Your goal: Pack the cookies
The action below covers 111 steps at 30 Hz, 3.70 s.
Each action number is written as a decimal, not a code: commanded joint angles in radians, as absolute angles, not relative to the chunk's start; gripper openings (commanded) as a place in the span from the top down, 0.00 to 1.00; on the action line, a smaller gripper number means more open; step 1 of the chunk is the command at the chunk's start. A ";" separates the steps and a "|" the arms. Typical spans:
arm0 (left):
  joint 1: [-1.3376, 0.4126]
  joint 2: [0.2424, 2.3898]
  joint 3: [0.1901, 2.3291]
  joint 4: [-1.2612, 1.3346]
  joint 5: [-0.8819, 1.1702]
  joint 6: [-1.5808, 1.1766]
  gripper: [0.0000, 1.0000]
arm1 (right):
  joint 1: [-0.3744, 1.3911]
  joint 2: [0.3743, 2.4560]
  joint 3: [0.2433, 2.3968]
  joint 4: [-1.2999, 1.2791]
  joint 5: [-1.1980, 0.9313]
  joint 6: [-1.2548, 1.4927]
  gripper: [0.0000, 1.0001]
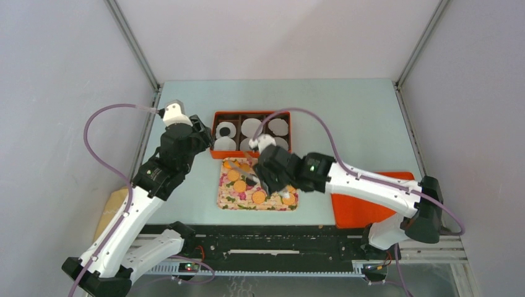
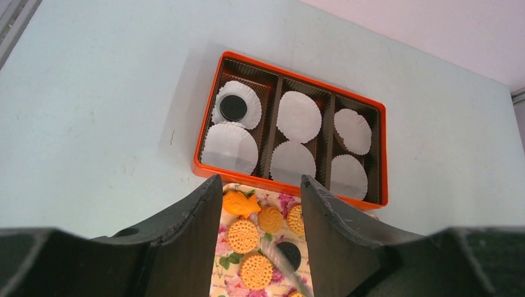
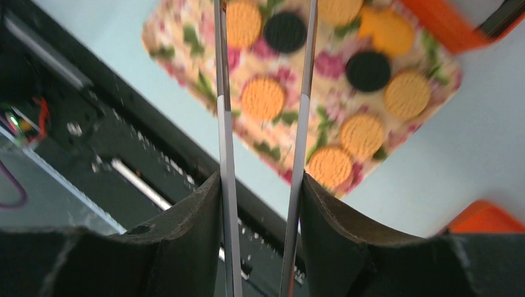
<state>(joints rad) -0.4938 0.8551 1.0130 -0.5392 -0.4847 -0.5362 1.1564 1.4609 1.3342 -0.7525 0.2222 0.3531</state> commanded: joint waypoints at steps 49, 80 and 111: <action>-0.486 0.751 0.905 -0.527 -0.339 -0.648 0.46 | 1.529 1.398 1.167 -1.070 0.299 0.906 0.64; -0.486 0.758 0.929 -0.545 -0.365 -0.620 0.46 | 1.330 1.386 1.351 -1.071 0.255 0.703 0.61; -0.486 0.714 0.905 -0.562 -0.341 -0.619 0.46 | 1.386 1.389 1.351 -1.164 0.321 0.791 0.46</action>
